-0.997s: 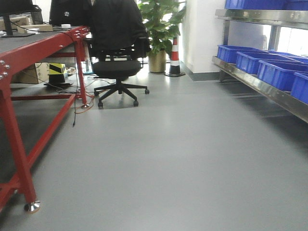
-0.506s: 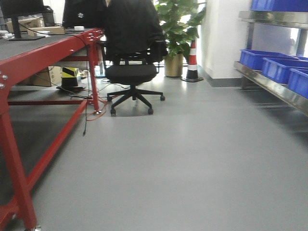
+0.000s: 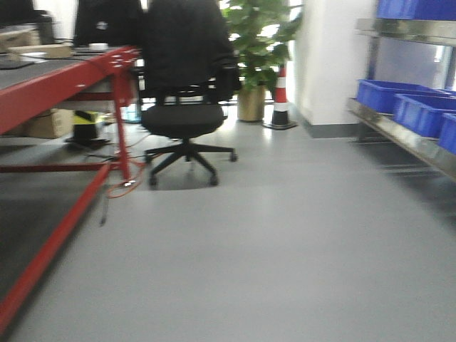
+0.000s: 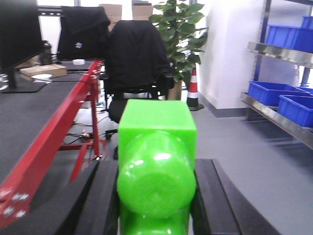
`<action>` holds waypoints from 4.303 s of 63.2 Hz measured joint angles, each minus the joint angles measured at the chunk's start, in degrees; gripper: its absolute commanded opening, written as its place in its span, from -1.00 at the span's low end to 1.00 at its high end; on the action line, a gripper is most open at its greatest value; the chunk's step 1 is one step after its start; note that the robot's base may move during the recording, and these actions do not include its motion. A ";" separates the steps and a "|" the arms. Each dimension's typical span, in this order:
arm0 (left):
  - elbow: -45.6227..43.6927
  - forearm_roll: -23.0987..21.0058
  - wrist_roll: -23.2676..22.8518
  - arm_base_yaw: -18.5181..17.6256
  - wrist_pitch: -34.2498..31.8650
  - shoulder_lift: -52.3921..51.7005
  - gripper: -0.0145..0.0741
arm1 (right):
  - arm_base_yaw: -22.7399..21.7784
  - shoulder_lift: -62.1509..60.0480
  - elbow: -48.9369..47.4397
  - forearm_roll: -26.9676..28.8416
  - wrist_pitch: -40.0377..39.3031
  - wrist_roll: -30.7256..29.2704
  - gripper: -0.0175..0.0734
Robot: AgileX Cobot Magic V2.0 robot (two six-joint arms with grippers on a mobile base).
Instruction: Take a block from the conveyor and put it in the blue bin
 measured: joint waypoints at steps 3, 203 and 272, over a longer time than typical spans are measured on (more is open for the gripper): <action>0.00 0.00 0.00 0.00 0.00 0.00 -0.92 | 0.00 0.00 0.00 0.00 0.00 0.00 -0.95; 0.00 0.00 0.00 0.00 0.00 0.00 -0.92 | 0.00 0.00 0.00 0.00 0.00 0.10 -0.95; 0.06 0.00 0.00 0.00 0.00 0.00 -0.92 | 0.00 0.00 0.00 0.00 0.00 0.10 -0.95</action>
